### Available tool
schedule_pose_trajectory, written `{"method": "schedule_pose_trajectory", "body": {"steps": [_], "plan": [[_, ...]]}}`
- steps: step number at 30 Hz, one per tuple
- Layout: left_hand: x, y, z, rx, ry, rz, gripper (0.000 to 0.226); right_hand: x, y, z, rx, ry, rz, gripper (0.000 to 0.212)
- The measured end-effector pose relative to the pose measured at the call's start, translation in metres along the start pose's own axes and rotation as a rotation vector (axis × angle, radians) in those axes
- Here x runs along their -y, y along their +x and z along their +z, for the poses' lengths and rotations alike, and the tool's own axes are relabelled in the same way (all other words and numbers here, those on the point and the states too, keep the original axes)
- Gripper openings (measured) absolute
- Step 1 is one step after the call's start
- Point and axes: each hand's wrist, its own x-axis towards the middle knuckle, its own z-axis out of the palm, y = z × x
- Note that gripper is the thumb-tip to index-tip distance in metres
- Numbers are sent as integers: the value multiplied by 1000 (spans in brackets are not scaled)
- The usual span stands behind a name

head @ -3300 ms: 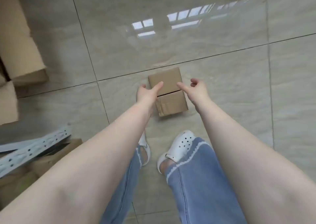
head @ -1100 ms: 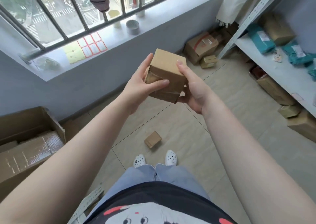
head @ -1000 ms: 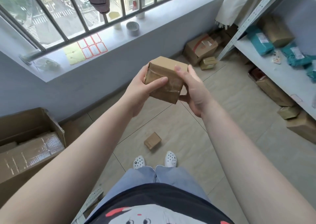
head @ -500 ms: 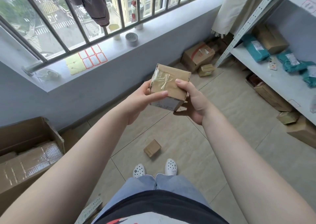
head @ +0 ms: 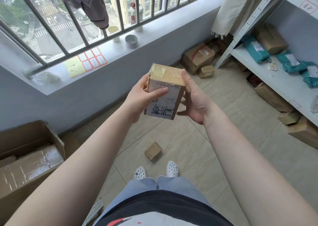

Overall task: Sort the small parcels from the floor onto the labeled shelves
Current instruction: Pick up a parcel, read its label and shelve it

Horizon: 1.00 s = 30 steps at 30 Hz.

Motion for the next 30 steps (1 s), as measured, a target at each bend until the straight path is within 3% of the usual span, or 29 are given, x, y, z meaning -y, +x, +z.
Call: {"method": "schedule_pose_trajectory", "body": {"steps": [4,7,9,10,14,18,20,25,27,30], "plan": [[-4,2,4,-33,-5,-32,62,-4,-1,1,-37,-2,-171,74],[-10,2,6,-38,36,-61,44,-5,-1,0,-94,-14,-203,69],[-12,3,5,-17,85,-64,44,-6,-3,0,-112,23,-204,64],[-11,5,3,-15,93,-73,51,-7,-4,-1,-125,57,-197,63],[-5,7,2,-130,31,-181,123,-6,-5,-1,-167,302,-123,59],[3,10,6,-220,-194,-251,129,-8,-3,5,-183,424,-115,56],[3,9,9,-222,-262,-271,113,-10,-1,8,-180,475,-110,56],[-6,7,15,-218,-262,-283,26,-10,-1,9,-178,449,-89,57],[-8,7,13,-225,-239,-289,19,-9,-1,5,-208,415,-102,57],[-10,8,6,-235,-174,-288,29,-9,3,-2,-252,347,-136,83]]}}
